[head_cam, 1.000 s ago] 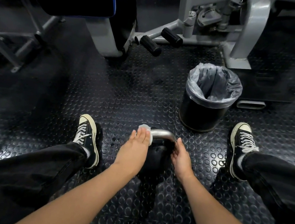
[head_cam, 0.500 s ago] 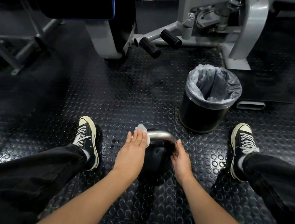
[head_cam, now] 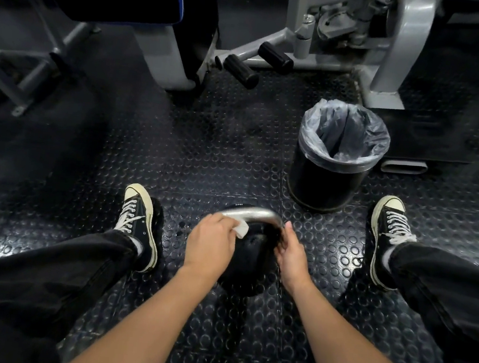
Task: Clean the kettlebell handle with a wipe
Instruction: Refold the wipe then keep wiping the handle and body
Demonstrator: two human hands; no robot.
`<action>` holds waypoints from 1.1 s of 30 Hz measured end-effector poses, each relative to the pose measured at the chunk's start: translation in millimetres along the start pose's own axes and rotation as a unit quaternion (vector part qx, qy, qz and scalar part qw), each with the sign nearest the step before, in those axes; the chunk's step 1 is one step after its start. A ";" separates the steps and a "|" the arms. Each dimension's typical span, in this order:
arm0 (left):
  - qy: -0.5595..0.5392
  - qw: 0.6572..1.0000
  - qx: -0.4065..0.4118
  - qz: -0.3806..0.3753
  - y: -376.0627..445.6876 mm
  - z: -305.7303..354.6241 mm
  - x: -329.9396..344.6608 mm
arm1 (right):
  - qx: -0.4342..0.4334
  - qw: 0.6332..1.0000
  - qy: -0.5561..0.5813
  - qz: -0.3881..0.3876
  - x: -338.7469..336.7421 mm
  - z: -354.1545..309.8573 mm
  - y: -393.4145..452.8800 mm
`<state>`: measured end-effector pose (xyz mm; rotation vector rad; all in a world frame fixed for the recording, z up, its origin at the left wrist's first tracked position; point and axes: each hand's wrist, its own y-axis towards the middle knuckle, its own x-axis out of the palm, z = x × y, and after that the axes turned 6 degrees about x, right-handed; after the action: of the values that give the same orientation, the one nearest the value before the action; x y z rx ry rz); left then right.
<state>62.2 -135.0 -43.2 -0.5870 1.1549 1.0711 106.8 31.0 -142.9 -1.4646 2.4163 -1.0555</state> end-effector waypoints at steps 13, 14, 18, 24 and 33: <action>-0.050 0.998 -0.039 0.004 -3.0 -0.6 7.3 | 0.012 1.000 0.016 -0.008 -1.1 -4.6 -1.5; -0.054 0.998 -0.042 0.011 -3.5 -1.6 7.0 | 0.014 1.000 0.012 -0.008 0.2 -5.9 -3.5; -0.050 0.998 -0.039 -0.006 -5.2 -2.6 10.3 | 0.013 1.000 0.002 -0.004 0.1 -4.5 -3.2; -0.076 0.994 -0.072 0.022 -6.4 -4.3 11.6 | 0.016 1.000 0.005 -0.009 -0.7 -5.9 -6.3; -0.331 0.835 -0.419 0.136 -5.8 34.2 35.9 | 0.017 1.000 0.005 -0.008 0.6 -8.1 -10.2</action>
<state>83.3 -95.8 -65.8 -0.6382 0.1013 1.8611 110.4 31.6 -130.3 -1.4746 2.3846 -1.1044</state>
